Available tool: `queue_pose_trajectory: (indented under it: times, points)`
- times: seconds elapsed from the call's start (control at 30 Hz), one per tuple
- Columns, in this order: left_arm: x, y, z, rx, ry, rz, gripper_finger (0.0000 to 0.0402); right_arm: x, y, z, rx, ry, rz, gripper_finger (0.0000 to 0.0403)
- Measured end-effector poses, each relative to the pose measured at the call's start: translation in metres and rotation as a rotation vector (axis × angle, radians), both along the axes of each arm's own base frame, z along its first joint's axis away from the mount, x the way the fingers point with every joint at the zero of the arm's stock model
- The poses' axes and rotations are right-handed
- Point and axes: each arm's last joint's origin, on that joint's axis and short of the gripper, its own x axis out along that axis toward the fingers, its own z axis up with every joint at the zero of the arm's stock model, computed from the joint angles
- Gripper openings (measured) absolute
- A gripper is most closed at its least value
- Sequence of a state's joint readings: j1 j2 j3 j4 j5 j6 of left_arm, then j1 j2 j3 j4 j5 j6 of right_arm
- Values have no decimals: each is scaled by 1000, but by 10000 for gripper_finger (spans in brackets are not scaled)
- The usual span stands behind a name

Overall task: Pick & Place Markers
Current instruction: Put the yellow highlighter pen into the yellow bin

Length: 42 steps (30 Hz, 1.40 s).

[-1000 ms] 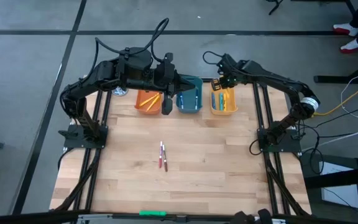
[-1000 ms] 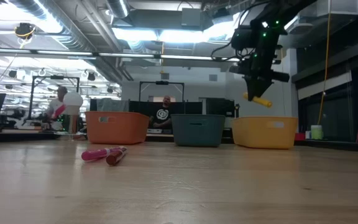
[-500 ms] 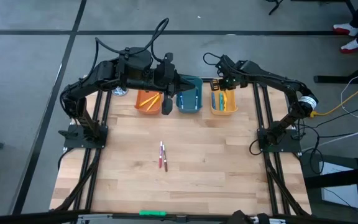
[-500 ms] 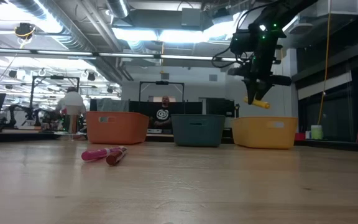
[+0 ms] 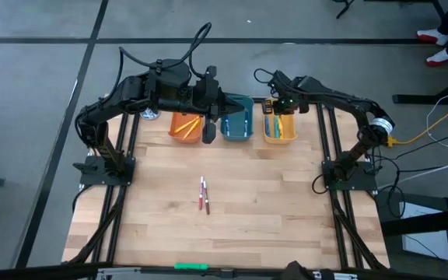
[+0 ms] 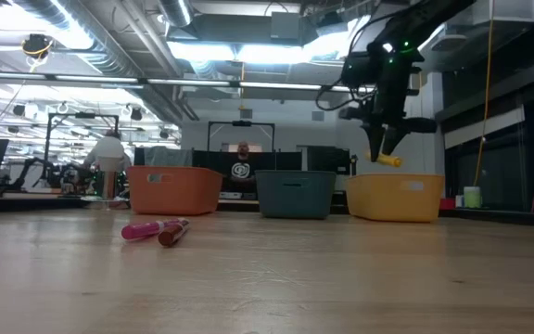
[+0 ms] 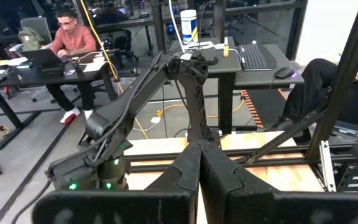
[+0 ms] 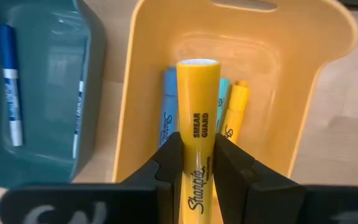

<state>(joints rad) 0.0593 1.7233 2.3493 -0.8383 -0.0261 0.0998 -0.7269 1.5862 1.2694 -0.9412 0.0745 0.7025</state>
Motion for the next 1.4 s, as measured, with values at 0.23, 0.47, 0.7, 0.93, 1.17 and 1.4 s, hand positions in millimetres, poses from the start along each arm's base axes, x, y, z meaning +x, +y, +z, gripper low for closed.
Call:
queue_pose_trajectory:
  times: [0.23, 0.47, 0.7, 0.93, 1.17, 1.4]
  points:
    - [0, 0, 0, 5, 1, -2, 1, 8, -7, -21, 45, 57, 16, 65]
    - [0, 0, 0, 10, 1, -3, 1, 15, -12, -39, 97, 65, 35, 65]
    - [0, 0, 0, 10, 2, -3, 1, 19, -15, -47, 112, 71, 37, 65]
    - [0, 0, 0, 10, 1, -2, 1, 21, -17, -52, 123, 74, 31, 65]
    - [0, 0, 0, 9, 1, -2, 1, 22, -18, -53, 114, 61, 33, 72]
    - [0, 0, 0, 9, 1, -2, 1, 22, -18, -53, 117, 59, 15, 143]
